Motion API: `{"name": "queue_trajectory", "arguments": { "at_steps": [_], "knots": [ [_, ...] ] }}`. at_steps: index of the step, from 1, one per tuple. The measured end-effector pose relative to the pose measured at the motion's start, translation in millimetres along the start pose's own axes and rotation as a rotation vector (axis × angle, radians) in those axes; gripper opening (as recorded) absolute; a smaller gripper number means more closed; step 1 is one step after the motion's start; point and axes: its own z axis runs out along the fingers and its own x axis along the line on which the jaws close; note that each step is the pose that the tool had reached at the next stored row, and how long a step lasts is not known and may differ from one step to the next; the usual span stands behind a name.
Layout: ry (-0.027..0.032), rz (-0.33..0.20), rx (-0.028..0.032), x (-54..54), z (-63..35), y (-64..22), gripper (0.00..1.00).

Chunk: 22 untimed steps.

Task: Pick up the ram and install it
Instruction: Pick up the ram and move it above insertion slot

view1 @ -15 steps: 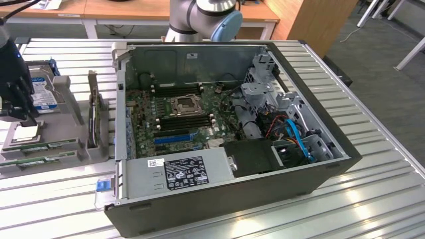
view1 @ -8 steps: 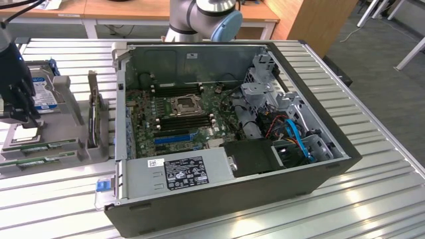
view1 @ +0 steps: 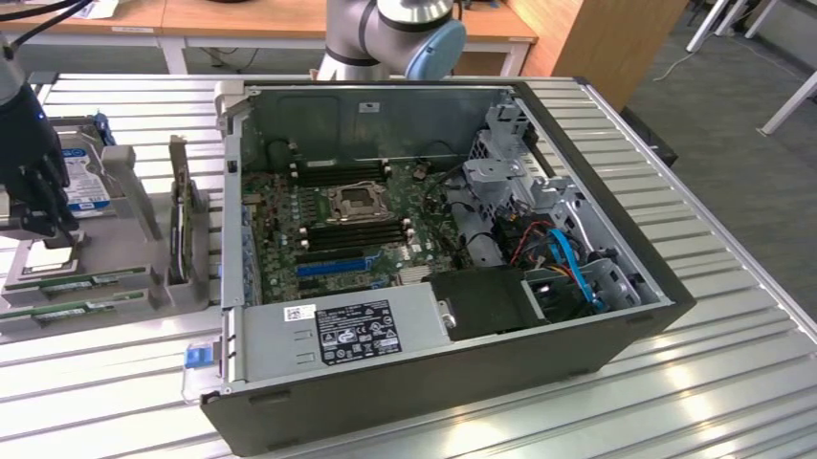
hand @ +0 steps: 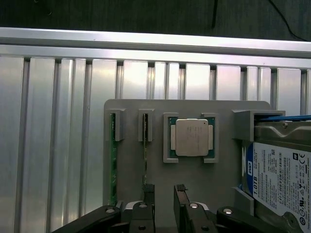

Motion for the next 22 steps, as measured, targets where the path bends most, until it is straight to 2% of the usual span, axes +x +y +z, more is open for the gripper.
{"name": "queue_trajectory", "arguments": {
  "at_steps": [4, 22],
  "knots": [
    [0.0001, 0.000, -0.0001, 3.2, 0.0, 0.1, 0.29],
    [-0.0001, 0.000, 0.0000, 34.3, -0.1, 2.3, 0.29]
  ]
}}
